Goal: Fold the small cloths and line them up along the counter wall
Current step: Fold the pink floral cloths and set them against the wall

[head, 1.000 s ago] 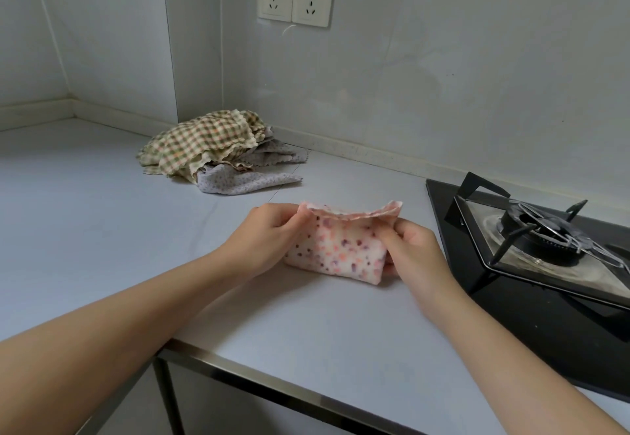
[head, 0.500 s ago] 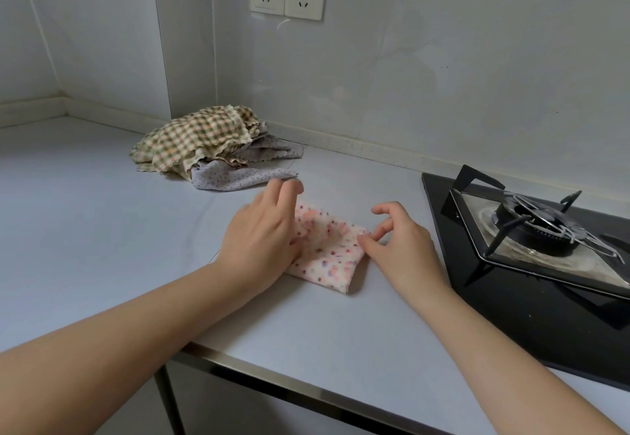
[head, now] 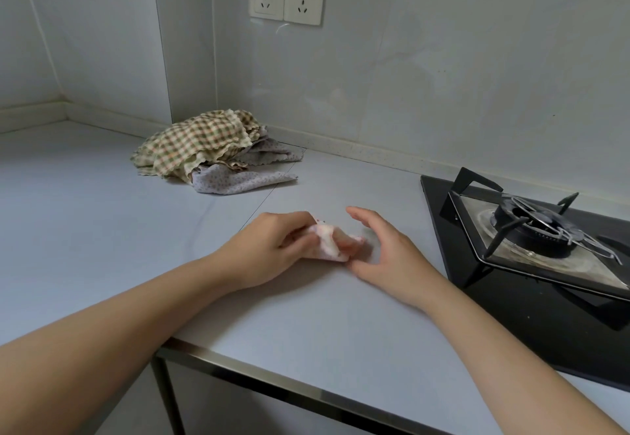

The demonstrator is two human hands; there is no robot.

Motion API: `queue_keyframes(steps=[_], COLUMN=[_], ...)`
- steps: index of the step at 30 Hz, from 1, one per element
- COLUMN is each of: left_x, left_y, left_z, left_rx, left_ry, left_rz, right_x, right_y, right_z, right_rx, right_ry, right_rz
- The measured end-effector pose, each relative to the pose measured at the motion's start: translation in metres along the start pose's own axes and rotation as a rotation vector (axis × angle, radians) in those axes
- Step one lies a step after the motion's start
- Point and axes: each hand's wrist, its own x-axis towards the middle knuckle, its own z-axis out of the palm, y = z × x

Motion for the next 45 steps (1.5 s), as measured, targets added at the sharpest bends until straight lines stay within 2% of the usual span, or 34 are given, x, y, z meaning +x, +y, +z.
queue_keyframes(steps=[3,7,12,16,20,29,37,42,45], left_x=[0.003,0.004,0.007,0.007,0.01,0.013,0.014,0.015,0.014], left_y=[0.002,0.011,0.015,0.014,0.022,0.027,0.03,0.035,0.036], left_z=[-0.003,-0.004,-0.01,-0.016,-0.021,-0.027,-0.037,-0.043,-0.048], left_rx=[-0.23,-0.623,-0.758,-0.684,-0.459,-0.236,-0.077,-0.039,-0.037], left_ry=[0.015,0.066,0.164,0.141,0.166,0.092,0.078,0.041,0.014], left_rz=[-0.156,-0.285,-0.339,-0.19,-0.066,-0.053,0.102,0.187,0.204], right_x=[-0.002,0.001,0.0,-0.001,-0.004,-0.007,-0.01,-0.009,-0.01], right_y=[-0.002,-0.005,-0.007,-0.008,-0.015,-0.026,-0.029,-0.025,-0.026], right_z=[0.0,-0.002,-0.009,-0.011,-0.012,-0.01,-0.019,-0.022,-0.022], right_rx=[0.129,0.338,0.61,0.631,0.618,0.554,0.191,0.137,0.188], right_ry=[-0.024,0.072,0.138,0.178,0.172,0.194,0.194,0.179,0.217], right_rz=[0.023,0.011,0.004,-0.007,-0.011,-0.104,-0.382,-0.345,-0.38])
